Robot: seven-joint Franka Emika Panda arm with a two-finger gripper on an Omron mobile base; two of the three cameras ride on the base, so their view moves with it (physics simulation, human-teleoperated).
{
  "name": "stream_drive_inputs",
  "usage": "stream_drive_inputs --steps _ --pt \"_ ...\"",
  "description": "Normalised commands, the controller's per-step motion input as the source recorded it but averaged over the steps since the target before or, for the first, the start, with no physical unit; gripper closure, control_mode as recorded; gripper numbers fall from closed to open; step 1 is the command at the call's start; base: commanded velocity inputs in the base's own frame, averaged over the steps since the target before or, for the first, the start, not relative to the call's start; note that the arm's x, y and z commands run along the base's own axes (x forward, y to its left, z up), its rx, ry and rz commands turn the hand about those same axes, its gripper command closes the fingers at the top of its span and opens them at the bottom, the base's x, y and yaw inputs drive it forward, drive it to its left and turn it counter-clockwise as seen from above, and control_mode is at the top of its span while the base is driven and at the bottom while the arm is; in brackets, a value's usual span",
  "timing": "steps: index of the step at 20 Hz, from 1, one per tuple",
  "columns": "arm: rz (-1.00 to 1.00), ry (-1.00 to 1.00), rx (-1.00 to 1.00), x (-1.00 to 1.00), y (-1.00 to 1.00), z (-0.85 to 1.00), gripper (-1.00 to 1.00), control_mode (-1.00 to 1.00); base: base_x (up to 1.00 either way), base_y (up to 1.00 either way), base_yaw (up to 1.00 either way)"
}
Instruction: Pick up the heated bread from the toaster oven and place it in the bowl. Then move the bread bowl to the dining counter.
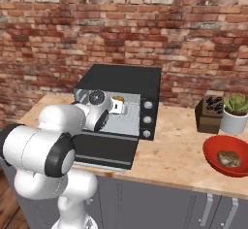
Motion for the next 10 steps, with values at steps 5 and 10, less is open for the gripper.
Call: stream_drive_inputs --steps 5,10 --pt "0.00 0.00 0.00 0.42 0.00 -0.34 -1.00 -1.00 0.00 0.00 0.00" --pt "0.00 0.00 0.00 0.30 0.00 -0.39 -1.00 -1.00 0.00 0.00 0.00"
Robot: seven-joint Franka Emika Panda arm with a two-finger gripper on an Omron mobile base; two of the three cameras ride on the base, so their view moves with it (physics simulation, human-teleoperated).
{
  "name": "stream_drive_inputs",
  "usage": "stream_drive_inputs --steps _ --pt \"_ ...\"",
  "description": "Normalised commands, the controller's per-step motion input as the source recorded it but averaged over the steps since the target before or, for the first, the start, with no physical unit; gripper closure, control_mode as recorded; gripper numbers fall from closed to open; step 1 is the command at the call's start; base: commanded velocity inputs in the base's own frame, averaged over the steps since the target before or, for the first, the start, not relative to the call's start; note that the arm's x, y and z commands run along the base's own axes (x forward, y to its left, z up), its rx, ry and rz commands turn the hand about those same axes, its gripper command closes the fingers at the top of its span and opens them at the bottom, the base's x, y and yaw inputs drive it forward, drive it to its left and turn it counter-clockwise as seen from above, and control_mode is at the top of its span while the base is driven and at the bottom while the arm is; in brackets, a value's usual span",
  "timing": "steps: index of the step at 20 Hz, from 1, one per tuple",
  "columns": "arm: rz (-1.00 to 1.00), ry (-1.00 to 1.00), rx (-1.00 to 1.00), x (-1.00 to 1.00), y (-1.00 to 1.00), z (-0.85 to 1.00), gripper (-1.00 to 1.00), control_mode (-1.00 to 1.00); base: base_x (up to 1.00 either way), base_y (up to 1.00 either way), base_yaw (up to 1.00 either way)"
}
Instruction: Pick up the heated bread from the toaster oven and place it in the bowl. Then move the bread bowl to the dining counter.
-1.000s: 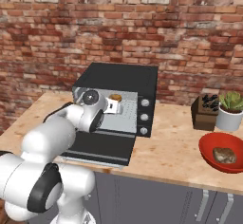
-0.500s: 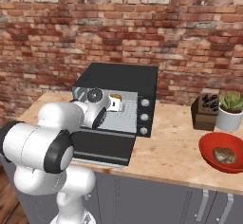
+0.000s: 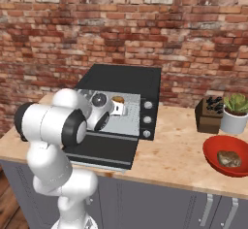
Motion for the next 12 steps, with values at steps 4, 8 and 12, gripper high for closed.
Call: stream_drive_inputs --steps 4,8,12 --pt "0.00 0.00 0.00 0.20 0.00 -0.28 -1.00 -1.00 0.00 0.00 0.00" --pt "0.00 0.00 0.00 0.15 0.00 -0.19 -1.00 -1.00 0.00 0.00 0.00" --pt "0.00 0.00 0.00 0.00 0.00 -0.02 -1.00 -1.00 0.00 0.00 0.00"
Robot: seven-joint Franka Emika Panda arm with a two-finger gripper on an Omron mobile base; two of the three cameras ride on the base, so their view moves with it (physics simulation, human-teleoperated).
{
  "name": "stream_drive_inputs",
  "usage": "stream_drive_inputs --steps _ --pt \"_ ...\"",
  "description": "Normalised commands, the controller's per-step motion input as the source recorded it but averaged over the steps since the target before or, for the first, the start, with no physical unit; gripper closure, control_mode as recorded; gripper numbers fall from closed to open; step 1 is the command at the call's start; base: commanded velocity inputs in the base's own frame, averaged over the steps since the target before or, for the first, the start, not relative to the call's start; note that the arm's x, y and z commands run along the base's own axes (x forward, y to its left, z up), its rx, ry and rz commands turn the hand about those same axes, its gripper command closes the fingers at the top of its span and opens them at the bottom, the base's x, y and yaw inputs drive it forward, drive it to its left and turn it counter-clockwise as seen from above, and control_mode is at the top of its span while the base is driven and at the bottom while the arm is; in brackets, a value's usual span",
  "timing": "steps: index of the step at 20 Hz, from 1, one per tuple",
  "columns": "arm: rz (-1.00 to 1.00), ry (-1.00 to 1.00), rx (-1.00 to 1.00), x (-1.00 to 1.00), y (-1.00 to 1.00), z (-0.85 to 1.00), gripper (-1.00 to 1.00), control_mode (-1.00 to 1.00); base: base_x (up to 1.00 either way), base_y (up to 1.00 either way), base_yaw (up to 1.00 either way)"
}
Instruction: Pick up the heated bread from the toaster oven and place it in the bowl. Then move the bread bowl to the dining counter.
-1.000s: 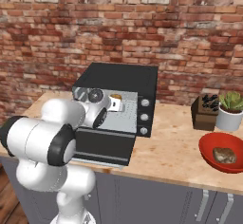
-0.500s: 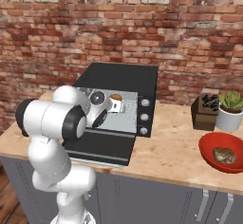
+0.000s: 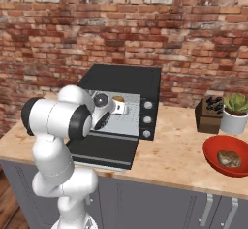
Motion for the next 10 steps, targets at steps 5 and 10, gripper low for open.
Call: stream_drive_inputs --steps 5,10 --pt "-0.03 0.05 0.00 -0.43 0.00 -0.05 -1.00 -1.00 0.00 0.00 0.00" --pt "-0.06 0.13 0.00 -0.65 0.00 -0.07 -1.00 -1.00 0.00 0.00 0.00"
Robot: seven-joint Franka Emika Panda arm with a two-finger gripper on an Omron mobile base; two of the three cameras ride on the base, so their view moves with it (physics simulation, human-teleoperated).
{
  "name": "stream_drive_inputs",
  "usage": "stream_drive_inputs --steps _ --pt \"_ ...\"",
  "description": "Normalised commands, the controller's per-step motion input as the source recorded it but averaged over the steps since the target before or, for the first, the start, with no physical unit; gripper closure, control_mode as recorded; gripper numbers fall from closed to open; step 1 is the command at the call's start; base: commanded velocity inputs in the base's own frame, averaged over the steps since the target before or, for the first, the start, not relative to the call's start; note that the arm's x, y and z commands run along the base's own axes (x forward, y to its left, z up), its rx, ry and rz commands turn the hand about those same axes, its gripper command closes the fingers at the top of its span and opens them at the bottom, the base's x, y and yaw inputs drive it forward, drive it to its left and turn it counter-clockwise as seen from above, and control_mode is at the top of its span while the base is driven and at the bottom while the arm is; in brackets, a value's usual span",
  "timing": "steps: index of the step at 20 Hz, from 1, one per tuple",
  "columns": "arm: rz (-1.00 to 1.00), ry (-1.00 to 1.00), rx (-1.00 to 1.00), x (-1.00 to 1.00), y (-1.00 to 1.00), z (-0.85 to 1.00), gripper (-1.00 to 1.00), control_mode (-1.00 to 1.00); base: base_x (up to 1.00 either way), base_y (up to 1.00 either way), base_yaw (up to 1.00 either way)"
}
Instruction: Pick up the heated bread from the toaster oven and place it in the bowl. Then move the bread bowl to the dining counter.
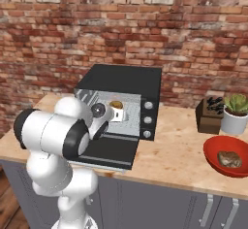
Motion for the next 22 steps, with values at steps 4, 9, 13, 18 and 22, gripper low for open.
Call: stream_drive_inputs --steps 4,9,13,18,22 --pt "-0.08 0.20 0.00 -0.78 0.00 -0.04 -1.00 -1.00 0.00 0.00 0.00" --pt "-0.09 0.31 0.00 -0.86 0.00 0.00 -1.00 -1.00 0.00 0.00 0.00" --pt "-0.08 0.38 0.00 -0.96 -0.06 0.00 -1.00 -1.00 0.00 0.00 0.00" --pt "-0.07 0.40 0.00 -1.00 -0.10 0.00 -1.00 -1.00 0.00 0.00 0.00" --pt "-0.07 0.32 0.00 -0.82 -0.07 0.13 -1.00 -1.00 0.00 0.00 0.00"
